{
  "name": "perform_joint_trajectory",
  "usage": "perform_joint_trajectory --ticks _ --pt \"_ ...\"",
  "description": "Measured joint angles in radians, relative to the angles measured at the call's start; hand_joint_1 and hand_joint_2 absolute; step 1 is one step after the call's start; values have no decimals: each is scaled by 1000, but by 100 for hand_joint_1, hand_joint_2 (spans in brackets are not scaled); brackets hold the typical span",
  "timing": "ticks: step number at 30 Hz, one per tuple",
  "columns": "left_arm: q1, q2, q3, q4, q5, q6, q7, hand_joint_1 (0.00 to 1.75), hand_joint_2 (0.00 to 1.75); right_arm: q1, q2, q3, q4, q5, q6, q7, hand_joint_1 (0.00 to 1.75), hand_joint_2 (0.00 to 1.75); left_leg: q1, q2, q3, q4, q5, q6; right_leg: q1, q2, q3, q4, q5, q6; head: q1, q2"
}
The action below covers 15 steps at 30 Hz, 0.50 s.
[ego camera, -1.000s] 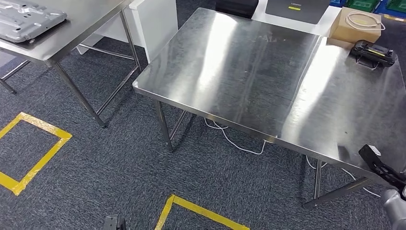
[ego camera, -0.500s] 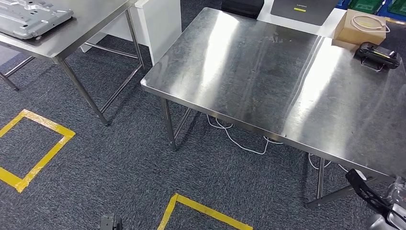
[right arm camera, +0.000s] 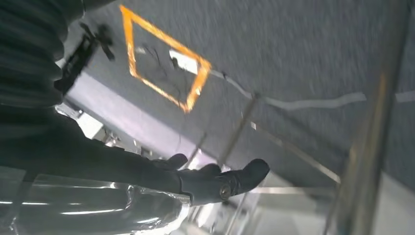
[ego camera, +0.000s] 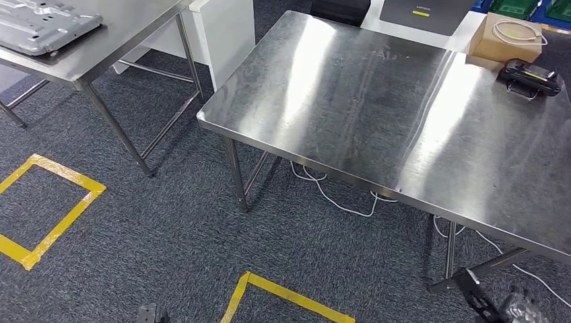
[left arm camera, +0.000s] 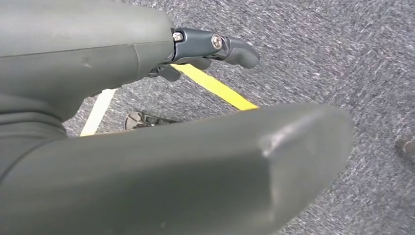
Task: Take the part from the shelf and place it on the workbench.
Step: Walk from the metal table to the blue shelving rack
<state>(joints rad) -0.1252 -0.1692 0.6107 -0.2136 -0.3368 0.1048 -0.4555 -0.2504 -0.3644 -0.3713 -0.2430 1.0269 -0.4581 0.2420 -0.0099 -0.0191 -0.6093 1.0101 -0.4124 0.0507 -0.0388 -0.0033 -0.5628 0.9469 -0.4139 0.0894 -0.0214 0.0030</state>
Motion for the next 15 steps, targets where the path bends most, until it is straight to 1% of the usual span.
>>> perform_joint_trajectory --ticks 6,10,15 --pt "1 1 0 0 -2 -10 0 0 0 79 84 -44 11 -28 54 5 0 175 0 0 0 0 0 0 0 0 -7 0 -1 -1 0 0" --pt "1 3 0 0 -7 -13 3 0 0 132 140 -64 17 -45 73 24 0 175 1 1 -1 0 -1 -1 0 1 -11 0 -1 -1 0 0" --pt "0 6 0 0 -9 -15 10 0 0 169 193 -87 23 -57 92 39 0 175 0 3 -1 0 0 -1 0 2 -12 1 -1 -1 0 0"
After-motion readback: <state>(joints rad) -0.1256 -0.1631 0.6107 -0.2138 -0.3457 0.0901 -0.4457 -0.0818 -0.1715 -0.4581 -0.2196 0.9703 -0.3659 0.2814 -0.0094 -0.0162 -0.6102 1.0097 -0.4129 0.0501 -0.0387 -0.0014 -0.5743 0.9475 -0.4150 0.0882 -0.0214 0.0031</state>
